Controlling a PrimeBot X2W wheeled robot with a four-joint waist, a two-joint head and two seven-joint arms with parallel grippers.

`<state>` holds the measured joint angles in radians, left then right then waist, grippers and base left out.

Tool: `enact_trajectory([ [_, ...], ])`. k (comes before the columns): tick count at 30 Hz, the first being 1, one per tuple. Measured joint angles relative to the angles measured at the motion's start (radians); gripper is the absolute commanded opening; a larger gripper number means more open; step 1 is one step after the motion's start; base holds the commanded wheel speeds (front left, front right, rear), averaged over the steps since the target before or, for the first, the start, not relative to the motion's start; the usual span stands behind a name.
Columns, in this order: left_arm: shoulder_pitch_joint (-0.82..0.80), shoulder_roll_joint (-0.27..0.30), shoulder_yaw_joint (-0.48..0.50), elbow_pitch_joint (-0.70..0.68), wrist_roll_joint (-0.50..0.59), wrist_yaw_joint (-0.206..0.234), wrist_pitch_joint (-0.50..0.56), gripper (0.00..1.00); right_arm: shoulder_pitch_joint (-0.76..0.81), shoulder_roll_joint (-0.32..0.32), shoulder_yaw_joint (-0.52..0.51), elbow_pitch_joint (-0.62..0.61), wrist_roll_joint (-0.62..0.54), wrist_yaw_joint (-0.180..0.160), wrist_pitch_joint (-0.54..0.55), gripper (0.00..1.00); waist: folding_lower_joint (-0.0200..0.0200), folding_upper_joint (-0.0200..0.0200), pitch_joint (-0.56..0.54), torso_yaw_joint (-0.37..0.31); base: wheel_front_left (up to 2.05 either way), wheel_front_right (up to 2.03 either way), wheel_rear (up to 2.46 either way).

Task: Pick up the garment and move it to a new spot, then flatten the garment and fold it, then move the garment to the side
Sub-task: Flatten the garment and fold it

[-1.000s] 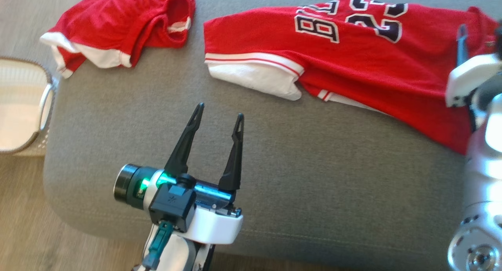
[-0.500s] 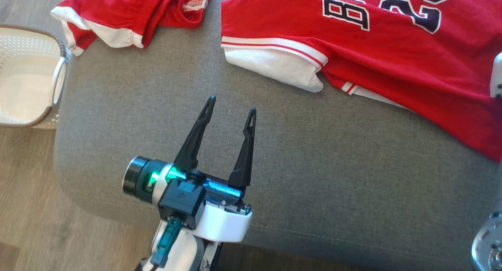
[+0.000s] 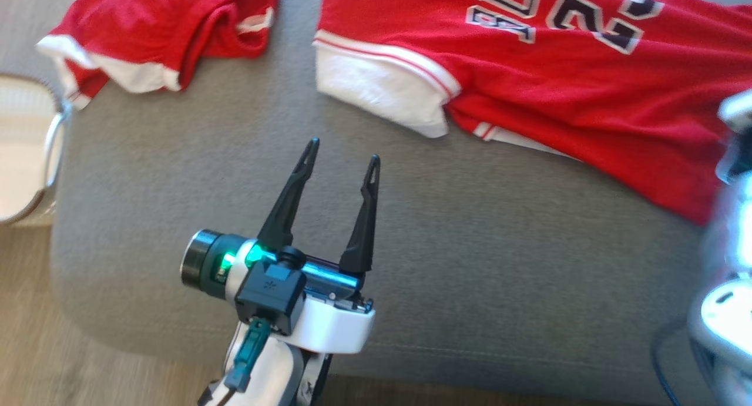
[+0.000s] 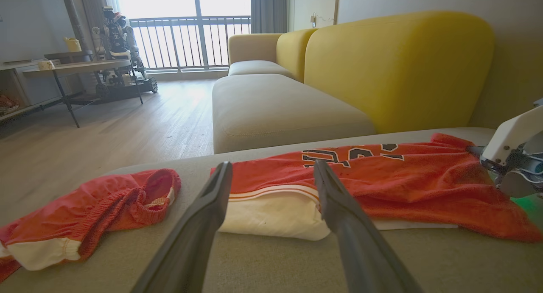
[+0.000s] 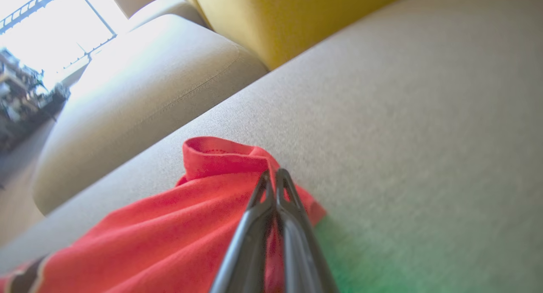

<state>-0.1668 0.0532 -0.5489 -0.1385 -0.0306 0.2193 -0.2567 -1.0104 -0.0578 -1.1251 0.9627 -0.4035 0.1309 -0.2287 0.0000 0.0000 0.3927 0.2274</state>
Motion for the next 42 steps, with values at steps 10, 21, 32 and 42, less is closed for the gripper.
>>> enact_trajectory([
  [10, 0.002, 0.002, 0.017, 0.007, 0.005, -0.010, 0.000, 1.00, -0.312, -0.002, 0.263, 0.340, 0.702, 0.000, -0.003, 0.00, 0.0000, 0.0000, -0.037, -0.129, 0.00, 0.00, 0.00],
  [21, 0.028, 0.004, 0.044, 0.018, 0.007, -0.017, 0.000, 1.00, -0.137, -0.010, 0.931, -0.134, 1.402, 0.000, 0.146, 0.00, 0.0000, 0.0000, -0.119, -0.201, 0.00, 0.00, 0.00],
  [32, 0.061, 0.005, 0.050, 0.019, 0.007, -0.026, 0.000, 1.00, 0.125, -0.058, 0.910, -0.023, 1.286, 0.000, 0.066, 0.00, 0.0000, 0.0000, -0.127, -0.217, 0.00, 0.00, 0.00],
  [42, 0.065, 0.014, 0.081, 0.013, 0.011, -0.022, 0.000, 1.00, 0.515, -0.007, 0.945, -0.237, 1.257, 0.000, 0.125, 0.00, 0.0000, 0.0000, -0.123, -0.269, 0.00, 0.00, 0.00],
])
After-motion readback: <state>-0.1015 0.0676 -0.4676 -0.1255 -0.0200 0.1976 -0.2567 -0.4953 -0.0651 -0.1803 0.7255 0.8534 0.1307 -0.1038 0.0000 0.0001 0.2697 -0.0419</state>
